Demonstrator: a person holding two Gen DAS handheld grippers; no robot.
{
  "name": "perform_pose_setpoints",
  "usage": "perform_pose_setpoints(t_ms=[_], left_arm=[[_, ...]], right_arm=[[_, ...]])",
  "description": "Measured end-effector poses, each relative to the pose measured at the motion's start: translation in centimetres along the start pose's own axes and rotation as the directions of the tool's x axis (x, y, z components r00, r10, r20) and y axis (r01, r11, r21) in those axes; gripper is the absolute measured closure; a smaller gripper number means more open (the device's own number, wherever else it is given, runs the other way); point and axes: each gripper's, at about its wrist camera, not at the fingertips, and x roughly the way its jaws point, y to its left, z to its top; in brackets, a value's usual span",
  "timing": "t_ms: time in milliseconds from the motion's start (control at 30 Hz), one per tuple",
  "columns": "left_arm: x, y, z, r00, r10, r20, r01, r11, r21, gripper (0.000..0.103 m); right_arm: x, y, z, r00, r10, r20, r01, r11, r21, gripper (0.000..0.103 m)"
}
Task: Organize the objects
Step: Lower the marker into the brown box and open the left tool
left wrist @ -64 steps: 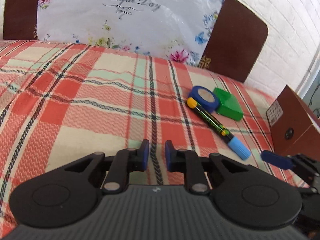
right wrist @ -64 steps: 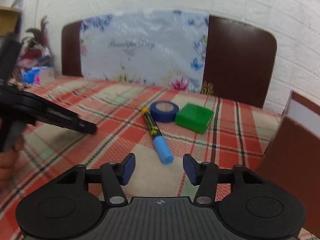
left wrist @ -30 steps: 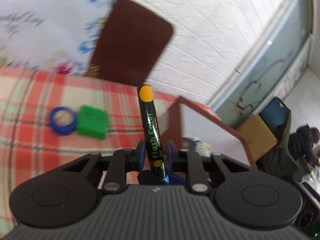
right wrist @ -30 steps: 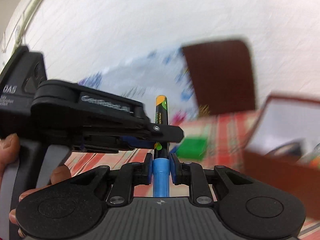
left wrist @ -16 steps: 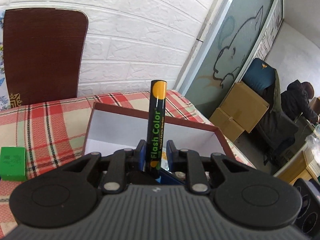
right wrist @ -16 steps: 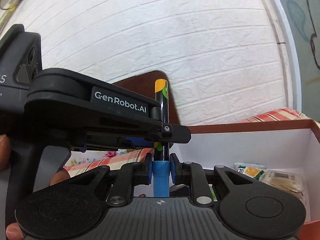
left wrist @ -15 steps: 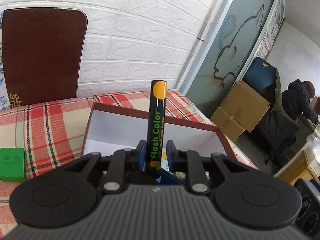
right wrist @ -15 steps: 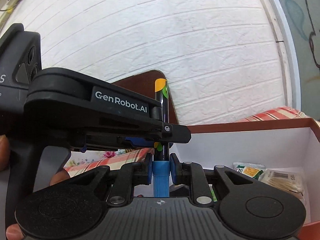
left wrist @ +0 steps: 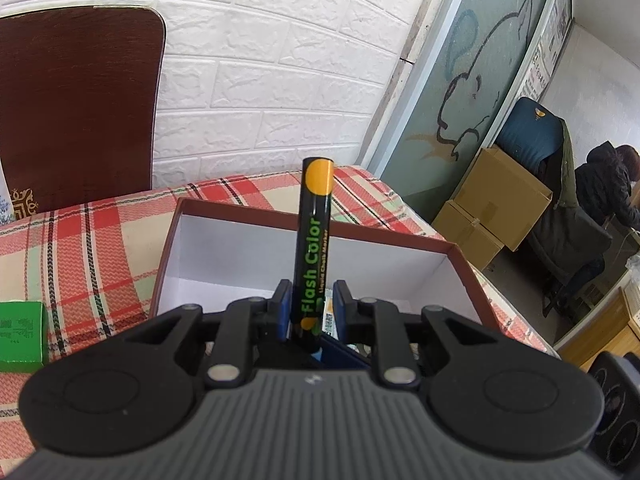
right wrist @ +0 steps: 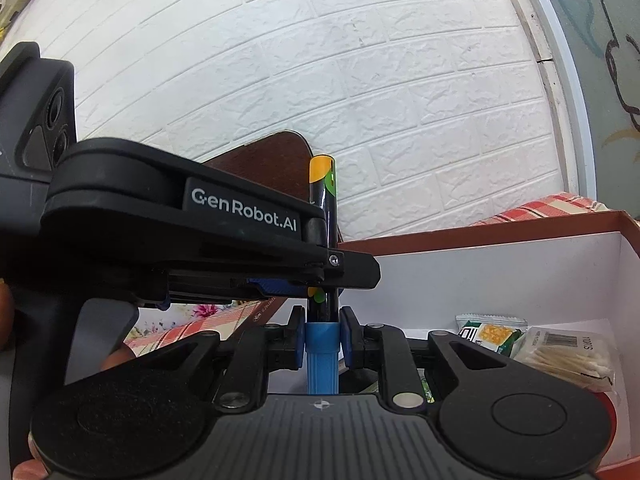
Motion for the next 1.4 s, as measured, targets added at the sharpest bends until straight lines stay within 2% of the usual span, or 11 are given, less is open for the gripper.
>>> perform_pose_setpoints(t_ms=[300,733,1400], left_arm=[[-0.7,-0.3,-0.2,1.0,0.021,0.013,-0.021,1.0,0.018,0.08],[-2.4,-0.7,-0.5,0.996,0.072,0.05,-0.075,0.996,0.053,0.08],[-2.0,-0.5,-0.9,0.993,0.113,0.04,-0.116,0.991,0.07,0.079]], right_arm=[[-0.1,0.4,0.4,1.0,-0.003,0.008,0.003,1.0,-0.007,0.085],[-2.3,1.0,0.3,1.0,0.018,0.019,-0.017,0.999,-0.03,0.085],[-2.0,1.0,0.2,1.0,0.016,0.004,-0.016,1.0,-0.024,0.085]])
